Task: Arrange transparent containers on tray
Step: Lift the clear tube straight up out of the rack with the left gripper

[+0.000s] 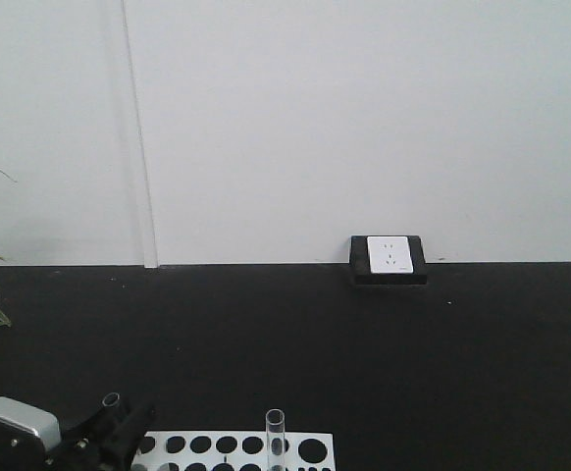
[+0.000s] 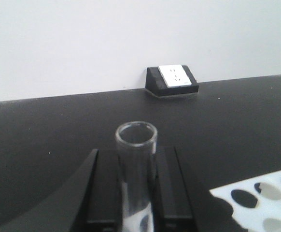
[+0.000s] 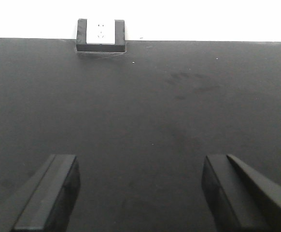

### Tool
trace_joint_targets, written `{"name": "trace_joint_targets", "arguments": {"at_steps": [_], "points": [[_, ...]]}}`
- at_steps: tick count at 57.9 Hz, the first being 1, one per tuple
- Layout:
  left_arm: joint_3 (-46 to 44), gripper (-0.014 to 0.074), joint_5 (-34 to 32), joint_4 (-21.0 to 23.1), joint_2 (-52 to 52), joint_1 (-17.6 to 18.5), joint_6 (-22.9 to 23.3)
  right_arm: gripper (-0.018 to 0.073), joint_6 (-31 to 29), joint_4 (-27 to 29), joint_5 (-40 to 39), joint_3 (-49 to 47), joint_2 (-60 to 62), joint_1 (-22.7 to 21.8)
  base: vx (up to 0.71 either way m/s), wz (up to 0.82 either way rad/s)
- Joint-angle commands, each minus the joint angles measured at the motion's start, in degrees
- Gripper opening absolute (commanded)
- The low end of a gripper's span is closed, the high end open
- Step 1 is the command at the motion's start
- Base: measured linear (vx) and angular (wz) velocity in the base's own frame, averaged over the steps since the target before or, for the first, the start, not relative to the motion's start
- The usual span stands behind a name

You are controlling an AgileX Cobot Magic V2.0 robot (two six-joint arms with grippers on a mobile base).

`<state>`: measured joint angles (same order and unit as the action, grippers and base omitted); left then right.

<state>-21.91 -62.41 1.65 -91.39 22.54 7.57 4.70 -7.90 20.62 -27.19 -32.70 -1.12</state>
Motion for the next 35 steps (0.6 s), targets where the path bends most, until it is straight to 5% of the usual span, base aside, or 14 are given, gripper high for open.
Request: {"name": "trace_joint_targets", "arguments": {"at_steps": [1, 35], "points": [[-1.1, 0.0127, -1.0, 0.4, 5.5, 0.3, -0.4, 0.0592, -0.4, -0.8, -4.9, -1.9, -0.6, 0.1, 0.0, 0.0], [-6.9, 0.0127, 26.9, -0.4, 25.5, 0.3, -2.1, 0.0592, -0.4, 0.8, -5.0, -1.9, -0.6, 0.1, 0.0, 0.0]]}}
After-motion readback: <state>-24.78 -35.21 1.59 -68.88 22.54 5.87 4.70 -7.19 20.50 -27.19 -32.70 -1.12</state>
